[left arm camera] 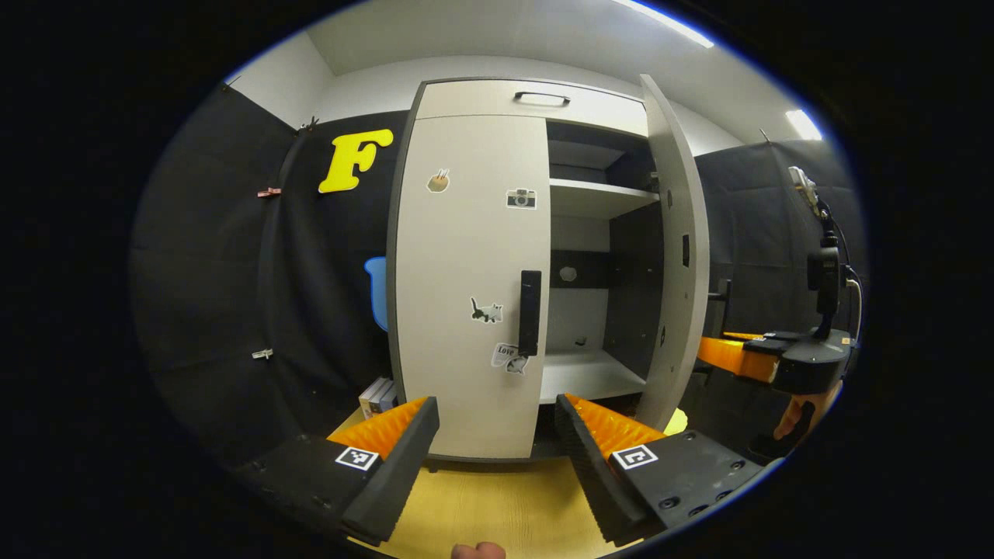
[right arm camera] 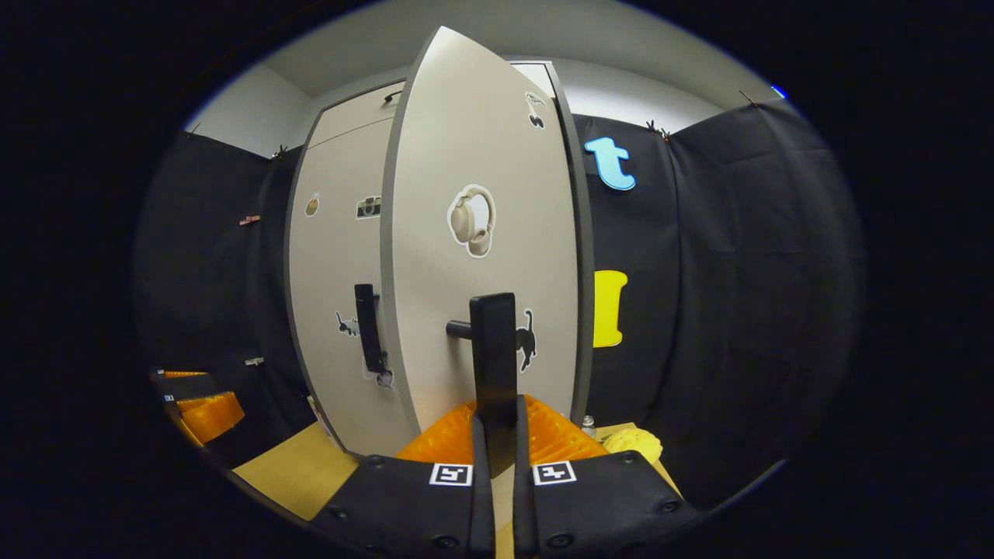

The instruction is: Open the right door of the double-door shoe cabinet with the right hand, and open the left door with the left hand.

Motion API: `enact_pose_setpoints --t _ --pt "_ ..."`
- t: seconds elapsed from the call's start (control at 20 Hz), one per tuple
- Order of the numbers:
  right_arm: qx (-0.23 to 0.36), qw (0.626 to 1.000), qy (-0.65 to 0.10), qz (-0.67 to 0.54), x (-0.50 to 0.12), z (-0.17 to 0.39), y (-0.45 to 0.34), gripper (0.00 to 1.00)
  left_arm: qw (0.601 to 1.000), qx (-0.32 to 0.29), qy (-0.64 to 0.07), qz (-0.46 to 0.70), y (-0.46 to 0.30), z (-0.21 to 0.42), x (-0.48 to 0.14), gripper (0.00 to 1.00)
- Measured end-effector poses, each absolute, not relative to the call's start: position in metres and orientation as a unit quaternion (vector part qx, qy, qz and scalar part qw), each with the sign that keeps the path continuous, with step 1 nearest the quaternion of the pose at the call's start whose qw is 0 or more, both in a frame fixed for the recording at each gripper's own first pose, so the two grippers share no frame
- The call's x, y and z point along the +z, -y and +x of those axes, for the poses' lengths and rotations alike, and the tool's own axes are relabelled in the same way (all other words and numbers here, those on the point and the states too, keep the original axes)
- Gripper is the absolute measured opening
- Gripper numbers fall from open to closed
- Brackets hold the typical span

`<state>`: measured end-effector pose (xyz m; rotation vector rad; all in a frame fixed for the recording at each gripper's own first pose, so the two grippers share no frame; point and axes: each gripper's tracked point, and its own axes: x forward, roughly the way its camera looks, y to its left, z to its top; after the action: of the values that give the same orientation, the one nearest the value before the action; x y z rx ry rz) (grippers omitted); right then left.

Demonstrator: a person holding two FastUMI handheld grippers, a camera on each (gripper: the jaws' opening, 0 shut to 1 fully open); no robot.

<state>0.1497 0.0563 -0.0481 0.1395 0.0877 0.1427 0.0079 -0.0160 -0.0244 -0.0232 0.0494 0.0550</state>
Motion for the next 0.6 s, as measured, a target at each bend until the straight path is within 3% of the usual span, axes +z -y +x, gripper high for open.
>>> enact_pose_setpoints --t 0.6 --pt "0.04 0.996 -0.05 0.069 -0.053 0.138 -0.013 0.12 1.0 -0.001 -0.022 -0.011 0.05 0.034 -0.018 0.93"
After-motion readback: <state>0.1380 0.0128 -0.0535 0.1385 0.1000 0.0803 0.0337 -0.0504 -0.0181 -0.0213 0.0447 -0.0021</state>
